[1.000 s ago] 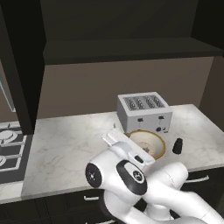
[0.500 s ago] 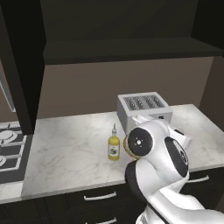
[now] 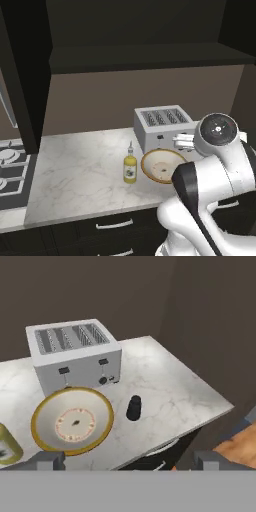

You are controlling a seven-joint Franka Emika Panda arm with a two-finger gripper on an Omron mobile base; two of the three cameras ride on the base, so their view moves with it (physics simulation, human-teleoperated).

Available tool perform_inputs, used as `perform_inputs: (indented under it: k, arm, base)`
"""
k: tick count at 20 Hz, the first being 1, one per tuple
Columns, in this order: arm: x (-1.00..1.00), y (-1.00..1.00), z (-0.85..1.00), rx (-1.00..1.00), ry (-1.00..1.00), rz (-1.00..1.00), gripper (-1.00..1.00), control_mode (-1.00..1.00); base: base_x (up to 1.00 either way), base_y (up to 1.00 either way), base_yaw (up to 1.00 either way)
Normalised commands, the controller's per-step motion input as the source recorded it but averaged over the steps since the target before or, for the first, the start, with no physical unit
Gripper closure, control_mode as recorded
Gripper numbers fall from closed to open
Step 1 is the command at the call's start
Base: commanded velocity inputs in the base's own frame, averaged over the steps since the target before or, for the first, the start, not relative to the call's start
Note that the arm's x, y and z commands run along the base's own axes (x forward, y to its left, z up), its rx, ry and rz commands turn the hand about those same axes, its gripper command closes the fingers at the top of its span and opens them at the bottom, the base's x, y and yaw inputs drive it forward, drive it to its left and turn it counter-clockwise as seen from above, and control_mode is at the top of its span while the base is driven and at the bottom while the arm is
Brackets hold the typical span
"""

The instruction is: Retrieve the bottle and the shaker from the cabinet and place them next to the mixing bowl on the counter. Then add garlic from the fridge to the mixing bowl.

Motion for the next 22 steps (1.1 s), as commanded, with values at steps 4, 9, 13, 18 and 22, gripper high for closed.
perform_inputs:
  k: [4,9,13,18,22]
  arm:
    - [-0.03,0.17,-0.13,0.01,0.12,0.25,-1.00,-1.00]
    - [-0.10,0.00,0.00,0.00,0.02,0.00,-1.00,-1.00]
    - [-0.29,0.00,-0.03,0.00,0.00,-0.01,-1.00,1.00]
    - [0.00,0.00,0.00,0.00,0.00,0.00,-1.00,1.00]
    - [0.00,0.00,0.00,0.00,0.00,0.00,-1.00,1.00]
  base:
    - [0.00,0.00,0.00]
    - [0.00,0.00,0.00]
    - [-0.40,0.11,0.00]
    - [-0.86,0.23,0.00]
    - [-0.80,0.45,0.05]
